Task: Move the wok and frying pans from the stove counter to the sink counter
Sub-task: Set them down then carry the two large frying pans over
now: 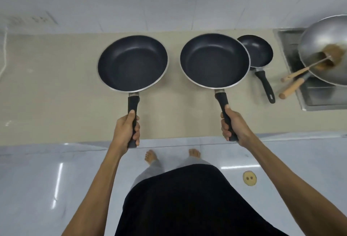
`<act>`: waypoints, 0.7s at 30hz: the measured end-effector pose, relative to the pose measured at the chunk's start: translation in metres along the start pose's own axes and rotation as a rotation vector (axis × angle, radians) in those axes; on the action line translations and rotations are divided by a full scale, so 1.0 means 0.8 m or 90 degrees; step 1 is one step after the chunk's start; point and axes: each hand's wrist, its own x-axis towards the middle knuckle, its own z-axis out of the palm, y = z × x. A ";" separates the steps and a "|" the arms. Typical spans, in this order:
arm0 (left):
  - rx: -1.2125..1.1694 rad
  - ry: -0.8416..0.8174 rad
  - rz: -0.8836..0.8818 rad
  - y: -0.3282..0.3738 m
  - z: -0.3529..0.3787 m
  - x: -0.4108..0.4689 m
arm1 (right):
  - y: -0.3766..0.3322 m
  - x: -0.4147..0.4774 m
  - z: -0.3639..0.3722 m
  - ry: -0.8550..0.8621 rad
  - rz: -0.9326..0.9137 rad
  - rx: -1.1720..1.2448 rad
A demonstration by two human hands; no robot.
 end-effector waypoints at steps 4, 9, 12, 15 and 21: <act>0.045 -0.051 -0.006 0.008 -0.042 0.026 | 0.005 -0.014 0.038 0.038 0.013 0.036; 0.057 -0.081 -0.024 0.023 -0.057 0.058 | 0.008 -0.022 0.063 0.072 0.014 0.052; 0.059 -0.097 -0.026 0.031 -0.056 0.072 | 0.001 -0.013 0.072 0.083 0.013 0.050; 0.060 -0.105 -0.019 0.042 -0.055 0.081 | -0.015 0.011 0.076 0.082 0.018 0.063; 0.064 -0.104 -0.008 0.059 -0.042 0.095 | -0.046 0.069 0.069 0.083 0.030 0.054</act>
